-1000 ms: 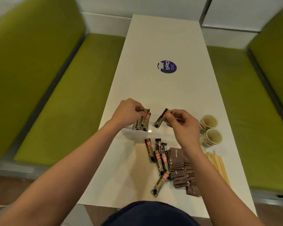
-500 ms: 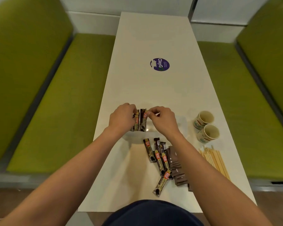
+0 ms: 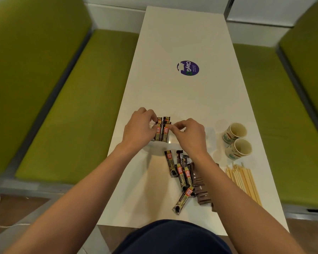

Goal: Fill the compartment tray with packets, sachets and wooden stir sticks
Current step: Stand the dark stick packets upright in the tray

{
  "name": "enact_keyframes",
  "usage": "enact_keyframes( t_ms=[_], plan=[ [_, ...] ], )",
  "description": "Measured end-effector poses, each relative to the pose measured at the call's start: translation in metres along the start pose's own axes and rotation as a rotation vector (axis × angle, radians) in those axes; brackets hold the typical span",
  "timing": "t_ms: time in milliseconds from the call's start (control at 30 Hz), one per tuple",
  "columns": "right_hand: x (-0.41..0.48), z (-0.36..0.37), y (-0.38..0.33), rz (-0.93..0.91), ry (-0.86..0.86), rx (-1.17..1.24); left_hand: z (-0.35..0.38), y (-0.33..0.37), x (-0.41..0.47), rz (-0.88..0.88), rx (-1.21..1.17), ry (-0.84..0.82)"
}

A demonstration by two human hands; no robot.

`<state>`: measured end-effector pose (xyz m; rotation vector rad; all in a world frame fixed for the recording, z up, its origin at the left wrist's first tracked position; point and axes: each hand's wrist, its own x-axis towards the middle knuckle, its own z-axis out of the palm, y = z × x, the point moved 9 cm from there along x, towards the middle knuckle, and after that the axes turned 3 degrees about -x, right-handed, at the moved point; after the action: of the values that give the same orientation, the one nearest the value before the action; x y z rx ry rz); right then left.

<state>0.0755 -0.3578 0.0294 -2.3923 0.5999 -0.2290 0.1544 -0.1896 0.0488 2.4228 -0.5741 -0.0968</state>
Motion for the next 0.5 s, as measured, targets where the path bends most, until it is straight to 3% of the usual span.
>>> enact_keyframes(
  t_ms=[100,333,500],
  plan=[
    [-0.027,-0.023,0.011,-0.02,-0.001,0.053,-0.004,0.007,-0.025,-0.011,-0.081,0.06],
    [-0.082,0.003,0.058,-0.042,-0.338,-0.266,0.083,0.002,-0.084,-0.087,-0.027,-0.22],
    [-0.092,0.029,0.055,-0.17,-0.412,-0.401,0.113,-0.003,-0.1,-0.165,0.037,-0.276]
  ],
)
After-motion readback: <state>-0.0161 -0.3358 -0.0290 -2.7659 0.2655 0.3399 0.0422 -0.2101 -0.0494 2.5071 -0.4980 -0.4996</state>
